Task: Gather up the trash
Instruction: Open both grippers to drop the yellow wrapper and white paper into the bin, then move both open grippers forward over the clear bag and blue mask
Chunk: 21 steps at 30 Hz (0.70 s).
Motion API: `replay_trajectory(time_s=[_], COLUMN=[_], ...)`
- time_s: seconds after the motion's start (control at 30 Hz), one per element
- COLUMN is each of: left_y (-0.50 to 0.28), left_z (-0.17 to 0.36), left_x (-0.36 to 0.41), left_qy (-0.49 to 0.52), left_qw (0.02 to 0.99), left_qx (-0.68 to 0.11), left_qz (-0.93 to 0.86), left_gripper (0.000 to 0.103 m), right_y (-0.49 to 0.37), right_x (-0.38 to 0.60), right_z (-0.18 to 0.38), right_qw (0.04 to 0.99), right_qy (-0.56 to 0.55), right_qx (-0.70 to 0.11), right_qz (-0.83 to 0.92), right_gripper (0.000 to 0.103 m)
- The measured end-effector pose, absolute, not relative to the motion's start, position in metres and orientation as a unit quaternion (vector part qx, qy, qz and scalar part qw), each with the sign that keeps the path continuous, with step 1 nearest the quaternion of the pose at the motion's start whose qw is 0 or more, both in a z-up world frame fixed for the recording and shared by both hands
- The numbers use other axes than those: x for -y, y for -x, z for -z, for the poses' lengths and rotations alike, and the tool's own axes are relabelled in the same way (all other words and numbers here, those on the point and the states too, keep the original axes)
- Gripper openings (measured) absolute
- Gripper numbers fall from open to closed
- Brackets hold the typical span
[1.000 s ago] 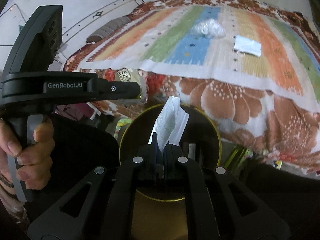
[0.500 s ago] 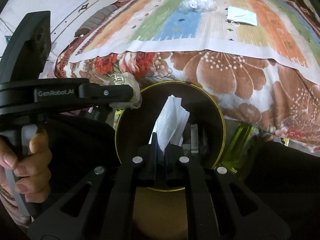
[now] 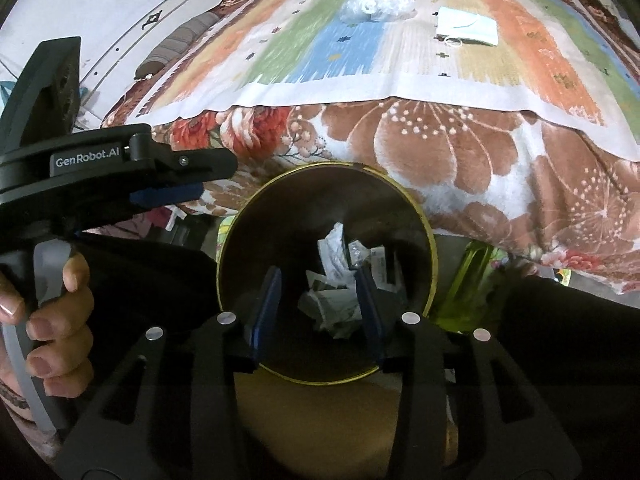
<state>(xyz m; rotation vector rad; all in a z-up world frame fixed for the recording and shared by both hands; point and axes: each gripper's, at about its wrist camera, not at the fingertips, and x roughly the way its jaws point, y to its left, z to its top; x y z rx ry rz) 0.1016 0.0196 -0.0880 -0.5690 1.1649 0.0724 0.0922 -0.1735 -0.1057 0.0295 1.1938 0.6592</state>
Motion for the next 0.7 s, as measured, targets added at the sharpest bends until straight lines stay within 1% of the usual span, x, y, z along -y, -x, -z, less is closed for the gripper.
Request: replay_trajectory(time_s=[0.1,0.2,0.27,0.37,0.47,0.57,0.67,0.7], left_y=[-0.103,-0.103,-0.103,-0.104,-0.105,-0.106,-0.109,-0.110], left_z=[0.083,0.077,0.076,0.074,0.071,0.066,0.061,0.060], left_x=[-0.020,-0.020,-0.022,-0.025,-0.028,-0.031,-0.031,-0.031], left_qy=[0.251,0.243,0.246,0.250,0.252,0.249,0.240,0.241], left_qw=[0.807,0.814,0.815,0.815,0.818,0.822,0.831,0.832], left_qx=[-0.534,-0.526,-0.524,-0.521,-0.515,-0.509,-0.499,-0.498], left_qz=[-0.041,-0.039,-0.036,-0.039,-0.044,-0.049,-0.045,-0.042], left_gripper=[0.057,0.065,0.066,0.066,0.070,0.073,0.078,0.078], right_y=[-0.092,-0.093,-0.094,-0.096,-0.100,-0.101,-0.105,-0.106], right_x=[0.174,0.175,0.176,0.178,0.181,0.185,0.189,0.190], right_z=[0.102,0.098,0.094,0.090,0.084,0.076,0.067,0.065], right_qw=[0.785,0.791,0.796,0.800,0.808,0.820,0.828,0.831], right_qy=[-0.003,0.002,0.007,0.005,0.009,0.018,0.020,0.020], right_qx=[-0.543,-0.535,-0.530,-0.524,-0.515,-0.499,-0.487,-0.484], right_qz=[-0.298,-0.295,-0.292,-0.290,-0.286,-0.279,-0.276,-0.275], right_gripper=[0.042,0.043,0.044,0.049,0.051,0.059,0.063,0.066])
